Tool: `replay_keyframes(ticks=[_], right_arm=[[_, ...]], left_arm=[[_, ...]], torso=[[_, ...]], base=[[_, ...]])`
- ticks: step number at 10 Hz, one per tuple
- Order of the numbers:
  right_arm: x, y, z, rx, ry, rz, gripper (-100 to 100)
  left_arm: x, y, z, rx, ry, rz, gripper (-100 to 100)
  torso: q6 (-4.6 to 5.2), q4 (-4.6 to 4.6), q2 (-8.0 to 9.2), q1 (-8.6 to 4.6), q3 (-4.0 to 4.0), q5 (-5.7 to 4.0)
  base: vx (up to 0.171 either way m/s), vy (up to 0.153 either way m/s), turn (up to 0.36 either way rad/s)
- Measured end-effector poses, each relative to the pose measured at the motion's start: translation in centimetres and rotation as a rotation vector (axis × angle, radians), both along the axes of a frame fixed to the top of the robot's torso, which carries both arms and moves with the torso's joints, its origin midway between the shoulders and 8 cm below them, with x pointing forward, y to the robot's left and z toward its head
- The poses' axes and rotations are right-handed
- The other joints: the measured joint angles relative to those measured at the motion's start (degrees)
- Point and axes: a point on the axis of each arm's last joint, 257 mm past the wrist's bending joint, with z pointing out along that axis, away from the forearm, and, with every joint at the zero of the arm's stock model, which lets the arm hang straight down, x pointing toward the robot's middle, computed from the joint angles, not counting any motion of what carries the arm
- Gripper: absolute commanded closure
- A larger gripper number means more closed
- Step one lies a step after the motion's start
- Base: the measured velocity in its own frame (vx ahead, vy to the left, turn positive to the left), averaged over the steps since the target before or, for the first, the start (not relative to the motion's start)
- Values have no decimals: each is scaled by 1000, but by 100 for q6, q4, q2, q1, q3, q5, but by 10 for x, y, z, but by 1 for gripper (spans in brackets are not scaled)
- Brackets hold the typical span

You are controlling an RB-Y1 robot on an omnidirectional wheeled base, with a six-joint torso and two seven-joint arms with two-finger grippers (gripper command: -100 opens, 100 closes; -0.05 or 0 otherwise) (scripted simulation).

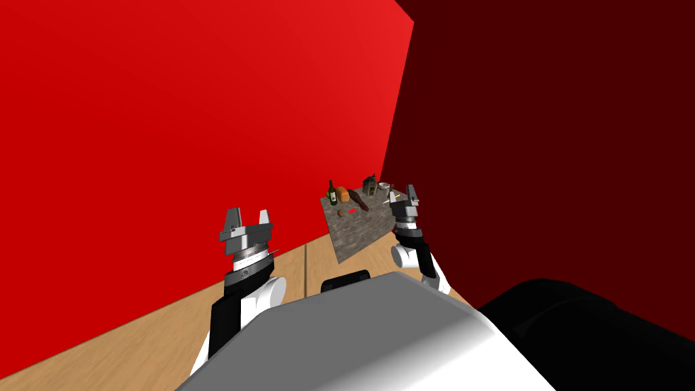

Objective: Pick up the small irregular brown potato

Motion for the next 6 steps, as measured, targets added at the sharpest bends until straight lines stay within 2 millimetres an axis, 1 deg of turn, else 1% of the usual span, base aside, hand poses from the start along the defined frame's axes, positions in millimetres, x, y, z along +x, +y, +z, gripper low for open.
replay_keyframes(ticks=[2,5,6], right_arm=[[8,2,-3,1,21,26,-100],[25,4,-9,22,70,74,-100],[32,4,-11,34,88,92,-100]], left_arm=[[0,0,0,0,0,0,0],[0,0,0,0,0,0,0],[0,0,0,0,0,0,0]], torso=[[-1,2,12,10,7,2],[-1,3,15,14,8,4],[-1,3,15,12,9,3]], base=[[-44,36,75],[-41,38,94],[-25,25,23]])
